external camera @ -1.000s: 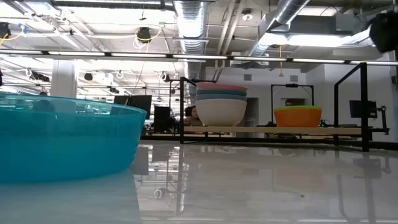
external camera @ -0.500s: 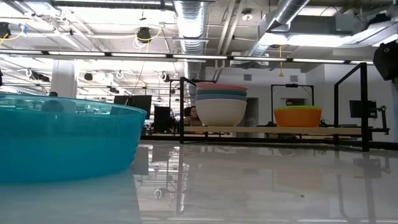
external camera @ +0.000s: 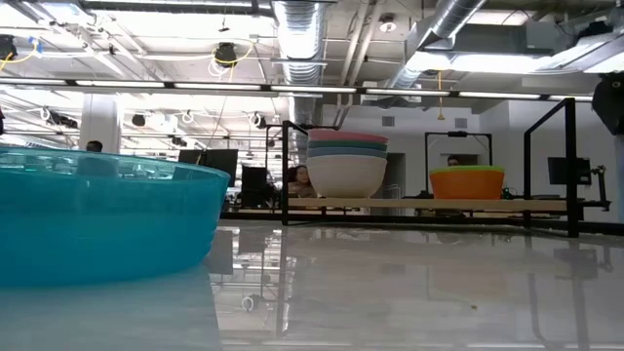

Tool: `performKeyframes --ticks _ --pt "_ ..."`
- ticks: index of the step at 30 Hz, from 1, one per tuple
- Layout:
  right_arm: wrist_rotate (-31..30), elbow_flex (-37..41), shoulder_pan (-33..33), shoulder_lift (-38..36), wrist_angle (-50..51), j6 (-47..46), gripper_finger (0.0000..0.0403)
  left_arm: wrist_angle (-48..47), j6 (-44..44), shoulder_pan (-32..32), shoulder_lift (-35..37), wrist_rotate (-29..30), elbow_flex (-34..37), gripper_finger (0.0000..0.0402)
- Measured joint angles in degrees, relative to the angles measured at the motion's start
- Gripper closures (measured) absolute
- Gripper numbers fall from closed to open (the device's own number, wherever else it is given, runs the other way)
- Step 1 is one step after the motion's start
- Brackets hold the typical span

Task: Place and stack bowls onto a shelf
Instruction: Stack the light pink bowl on top of the light green bowl on the shelf

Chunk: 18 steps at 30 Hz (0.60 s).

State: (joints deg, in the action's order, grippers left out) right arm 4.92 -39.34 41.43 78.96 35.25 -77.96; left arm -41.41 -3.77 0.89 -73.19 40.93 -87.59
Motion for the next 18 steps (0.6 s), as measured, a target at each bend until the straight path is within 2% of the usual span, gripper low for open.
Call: performKeyframes --ticks 6,10,14,18 --pt "2.6 -5.2 -0.9 -1.4 1.7 4.9 0.0376 -0.1 0.0 0.0 0.0 0.0 0.0 0.018" --pt "2.8 -12.1 -3.9 -4.8 8.8 11.3 0.0379 -0.1 0.1 0.0 0.0 0.0 0.0 0.018" --pt "1.1 -20.6 -10.4 -9.3 20.0 18.5 0.0379 -0.2 0.1 0.0 0.0 0.0 0.0 0.018" --pt "-3.5 -30.1 -19.6 -13.1 24.2 28.5 0.0379 -0.3 0.1 0.0 0.0 0.0 0.0 0.018"
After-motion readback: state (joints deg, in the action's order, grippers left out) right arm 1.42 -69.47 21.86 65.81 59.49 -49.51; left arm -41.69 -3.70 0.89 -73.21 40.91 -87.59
